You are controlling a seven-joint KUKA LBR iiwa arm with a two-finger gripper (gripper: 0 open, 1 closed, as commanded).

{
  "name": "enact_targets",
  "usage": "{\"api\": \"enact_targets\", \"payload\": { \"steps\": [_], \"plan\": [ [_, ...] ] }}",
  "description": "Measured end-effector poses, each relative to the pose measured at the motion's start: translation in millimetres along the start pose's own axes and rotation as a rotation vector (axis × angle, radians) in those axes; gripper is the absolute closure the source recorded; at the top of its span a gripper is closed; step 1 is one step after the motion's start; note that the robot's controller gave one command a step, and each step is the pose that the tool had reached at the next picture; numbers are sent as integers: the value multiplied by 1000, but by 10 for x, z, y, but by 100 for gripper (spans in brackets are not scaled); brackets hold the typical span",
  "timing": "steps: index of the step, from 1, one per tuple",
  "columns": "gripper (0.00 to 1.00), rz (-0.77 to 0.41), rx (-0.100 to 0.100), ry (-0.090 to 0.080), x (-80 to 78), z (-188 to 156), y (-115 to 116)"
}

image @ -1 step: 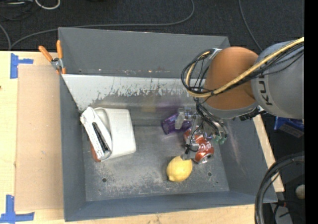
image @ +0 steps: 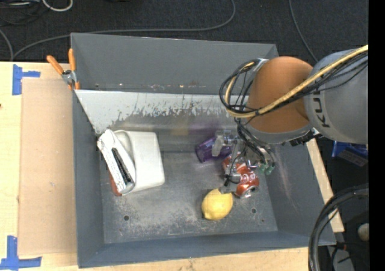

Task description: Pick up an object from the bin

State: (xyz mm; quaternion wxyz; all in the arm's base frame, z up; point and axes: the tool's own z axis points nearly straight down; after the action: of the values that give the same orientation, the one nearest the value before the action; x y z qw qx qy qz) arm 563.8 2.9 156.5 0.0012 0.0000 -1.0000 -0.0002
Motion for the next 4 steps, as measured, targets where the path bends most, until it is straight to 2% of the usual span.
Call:
{"api": "enact_targets", "payload": {
  "steps": [1,2,3,4],
  "plan": [
    [0,-54,0,2,-5,83,-148],
    [0,60,-1,0,-69,-31,-168],
    [0,35,-1,1,-67,-24,-210],
    [0,1,-1,3,56,200,-502]
  ]
}}
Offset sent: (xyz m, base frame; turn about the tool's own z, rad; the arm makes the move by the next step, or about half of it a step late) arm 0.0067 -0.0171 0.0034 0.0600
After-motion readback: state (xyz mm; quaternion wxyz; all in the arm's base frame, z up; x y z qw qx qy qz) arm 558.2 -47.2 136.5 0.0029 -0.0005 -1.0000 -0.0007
